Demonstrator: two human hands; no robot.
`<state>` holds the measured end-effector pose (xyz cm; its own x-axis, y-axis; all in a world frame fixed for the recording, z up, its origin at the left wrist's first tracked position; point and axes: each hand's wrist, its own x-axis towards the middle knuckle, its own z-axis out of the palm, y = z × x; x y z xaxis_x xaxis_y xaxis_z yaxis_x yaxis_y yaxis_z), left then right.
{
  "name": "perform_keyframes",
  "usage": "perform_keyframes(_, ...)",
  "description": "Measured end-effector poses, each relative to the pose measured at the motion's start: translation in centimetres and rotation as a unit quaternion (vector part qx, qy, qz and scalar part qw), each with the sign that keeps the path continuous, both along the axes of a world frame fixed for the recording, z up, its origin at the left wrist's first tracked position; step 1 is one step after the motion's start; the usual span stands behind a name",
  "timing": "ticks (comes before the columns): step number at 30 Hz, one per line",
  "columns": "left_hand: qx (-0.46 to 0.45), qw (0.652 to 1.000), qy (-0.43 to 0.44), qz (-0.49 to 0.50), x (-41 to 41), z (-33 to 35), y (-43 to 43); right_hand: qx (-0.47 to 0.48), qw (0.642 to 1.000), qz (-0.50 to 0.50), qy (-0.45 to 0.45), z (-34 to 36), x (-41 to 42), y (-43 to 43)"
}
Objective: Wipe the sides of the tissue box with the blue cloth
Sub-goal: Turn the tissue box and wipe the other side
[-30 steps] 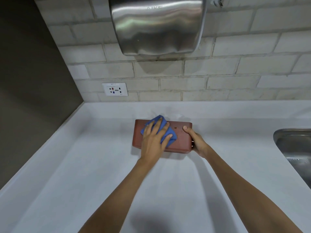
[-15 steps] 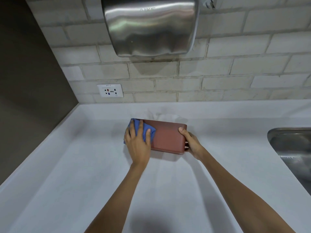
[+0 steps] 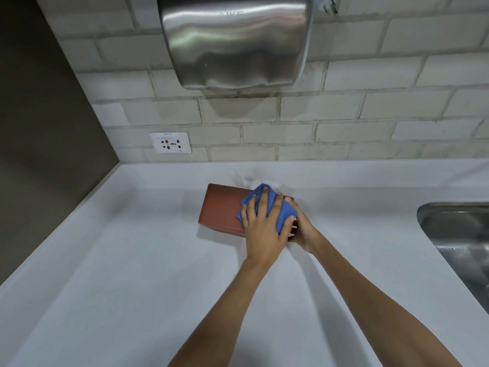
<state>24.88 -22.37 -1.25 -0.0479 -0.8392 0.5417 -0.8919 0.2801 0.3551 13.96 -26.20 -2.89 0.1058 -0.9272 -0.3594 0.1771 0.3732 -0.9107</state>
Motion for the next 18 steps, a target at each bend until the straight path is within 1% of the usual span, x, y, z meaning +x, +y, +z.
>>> perform_keyframes(3, 0.021, 0.998, 0.041, 0.034, 0.1, -0.2, 0.2, -0.017, 0.997, -0.057, -0.048, -0.3, 0.8, 0.1)
perform_keyframes(5, 0.054, 0.991, 0.099, 0.067, -0.1, -0.2, 0.5, -0.056, 0.994, -0.088, -0.045, -0.2, 1.7, 0.3)
perform_keyframes(8, 0.089, 0.967, 0.207, 0.115, -0.1, 0.1, 0.6, -0.099, 0.982, -0.157, -0.041, -0.2, 3.4, 0.7)
perform_keyframes(10, 0.095, 0.941, 0.293, 0.142, 0.1, 0.7, 0.5, -0.112, 0.973, -0.198, -0.041, -0.2, 4.2, 1.2)
perform_keyframes(13, 0.128, 0.899, 0.387, 0.159, 0.8, 1.1, 0.5, -0.162, 0.962, -0.22, 0.025, -0.2, 5.3, 2.0)
perform_keyframes(18, 0.173, 0.842, 0.482, 0.168, 2.8, 0.9, 0.3, -0.235, 0.937, -0.231, 0.12, -0.4, 7.2, 3.4)
